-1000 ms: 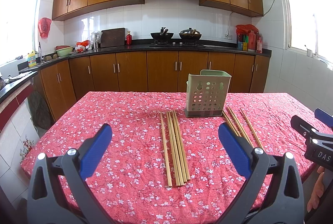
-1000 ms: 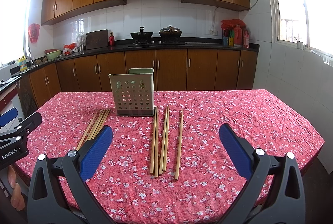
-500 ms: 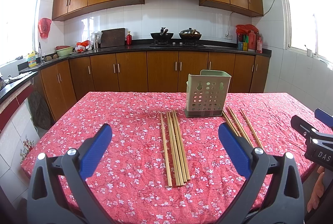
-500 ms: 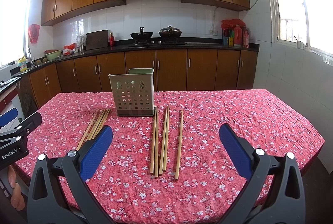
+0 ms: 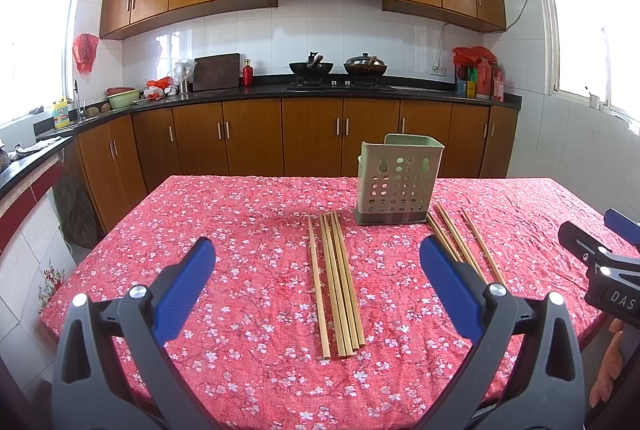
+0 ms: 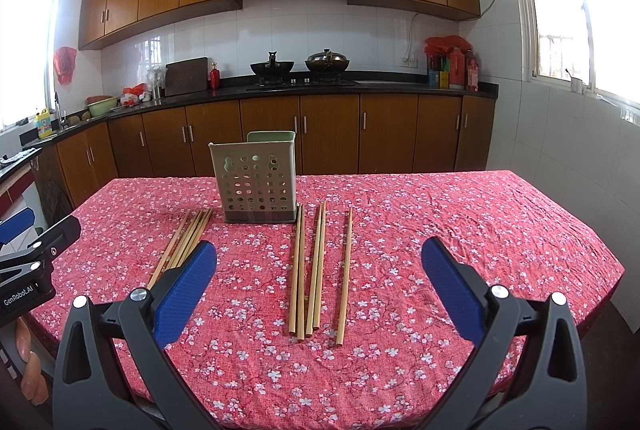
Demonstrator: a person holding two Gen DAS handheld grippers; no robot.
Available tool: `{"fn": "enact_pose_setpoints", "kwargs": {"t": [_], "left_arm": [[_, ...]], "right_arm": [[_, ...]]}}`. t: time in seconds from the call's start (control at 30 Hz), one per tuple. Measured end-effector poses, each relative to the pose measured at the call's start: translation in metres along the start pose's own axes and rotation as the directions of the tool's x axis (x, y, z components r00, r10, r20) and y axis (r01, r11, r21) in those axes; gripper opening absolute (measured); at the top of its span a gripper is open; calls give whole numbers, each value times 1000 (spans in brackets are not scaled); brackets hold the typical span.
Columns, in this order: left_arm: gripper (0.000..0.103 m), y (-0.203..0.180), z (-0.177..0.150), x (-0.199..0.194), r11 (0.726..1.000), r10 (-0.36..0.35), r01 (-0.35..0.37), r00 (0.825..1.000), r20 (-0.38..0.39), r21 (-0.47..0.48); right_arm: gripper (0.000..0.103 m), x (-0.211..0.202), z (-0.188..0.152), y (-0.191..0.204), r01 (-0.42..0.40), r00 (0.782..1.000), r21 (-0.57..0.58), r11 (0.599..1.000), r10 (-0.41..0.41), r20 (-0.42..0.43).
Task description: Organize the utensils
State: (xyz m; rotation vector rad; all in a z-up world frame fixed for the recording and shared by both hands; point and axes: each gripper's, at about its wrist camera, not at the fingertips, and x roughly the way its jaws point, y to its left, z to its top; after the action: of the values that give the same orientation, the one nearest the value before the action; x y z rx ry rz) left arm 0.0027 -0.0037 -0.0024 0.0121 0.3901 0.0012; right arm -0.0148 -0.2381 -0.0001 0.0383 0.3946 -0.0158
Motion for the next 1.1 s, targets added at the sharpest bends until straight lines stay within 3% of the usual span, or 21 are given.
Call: {"fn": "enact_pose_setpoints", "kwargs": {"t": [0.87, 1.1], "left_arm": [[99, -9, 1, 6, 1000, 0, 0, 1000, -8, -2], [99, 0, 1, 29, 1000, 25, -26, 997, -78, -17]], "right_arm": [[101, 2, -1, 0, 1, 1000, 1, 1000, -1, -1], [101, 24, 0, -9, 2, 998, 34, 999, 0, -55]]}}
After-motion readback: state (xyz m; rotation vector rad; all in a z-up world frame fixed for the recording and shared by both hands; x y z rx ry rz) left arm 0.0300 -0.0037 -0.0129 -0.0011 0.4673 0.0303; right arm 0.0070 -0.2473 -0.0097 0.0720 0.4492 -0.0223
